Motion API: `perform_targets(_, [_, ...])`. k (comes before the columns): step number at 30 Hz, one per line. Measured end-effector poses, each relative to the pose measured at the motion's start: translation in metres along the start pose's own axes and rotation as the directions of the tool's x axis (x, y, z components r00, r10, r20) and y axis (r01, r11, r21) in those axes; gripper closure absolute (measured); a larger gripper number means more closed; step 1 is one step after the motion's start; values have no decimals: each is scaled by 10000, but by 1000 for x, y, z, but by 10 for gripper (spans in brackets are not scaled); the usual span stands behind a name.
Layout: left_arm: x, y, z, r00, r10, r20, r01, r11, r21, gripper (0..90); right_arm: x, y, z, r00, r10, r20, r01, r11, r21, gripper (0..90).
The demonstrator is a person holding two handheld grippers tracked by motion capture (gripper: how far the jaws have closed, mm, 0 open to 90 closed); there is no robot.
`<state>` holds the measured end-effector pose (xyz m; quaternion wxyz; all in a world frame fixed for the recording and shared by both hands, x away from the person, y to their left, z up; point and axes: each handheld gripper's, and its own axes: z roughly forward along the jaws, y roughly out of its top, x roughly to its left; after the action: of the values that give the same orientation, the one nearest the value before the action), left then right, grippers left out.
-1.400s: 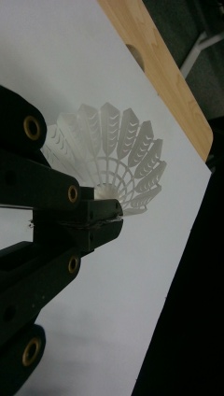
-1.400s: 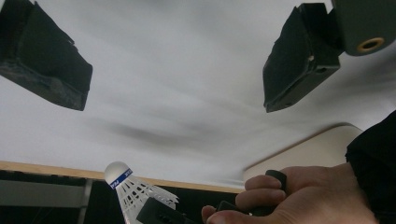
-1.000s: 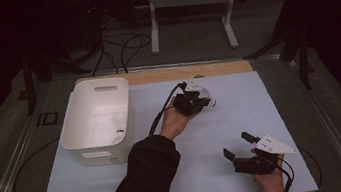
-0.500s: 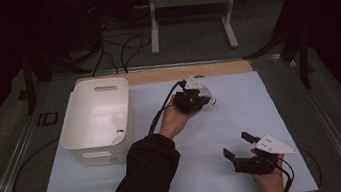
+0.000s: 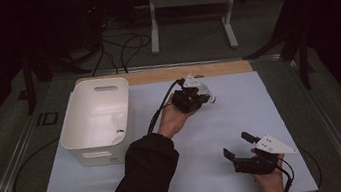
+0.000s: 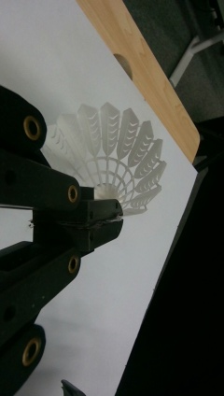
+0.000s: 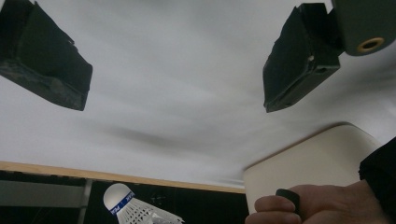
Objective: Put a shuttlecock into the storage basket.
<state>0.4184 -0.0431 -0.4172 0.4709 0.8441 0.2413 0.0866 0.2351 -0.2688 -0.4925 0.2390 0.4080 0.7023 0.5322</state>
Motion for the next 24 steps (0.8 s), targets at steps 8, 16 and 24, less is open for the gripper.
perform_targets(8, [-1, 3, -6, 10000, -3, -9, 3, 10000, -80, 900, 0, 0, 0, 10000, 4, -13, -4, 10000, -15, 81])
perform_targets(16, [-3, 7, -9, 10000, 81, 26, -81, 9999, -111, 900, 0, 0, 0, 10000, -13, 11, 13, 10000, 6, 81])
perform_targets(24, [-5, 10, -14, 10000, 87, 19, -87, 9999, -146, 900, 0, 0, 0, 10000, -15, 7, 15, 10000, 8, 81])
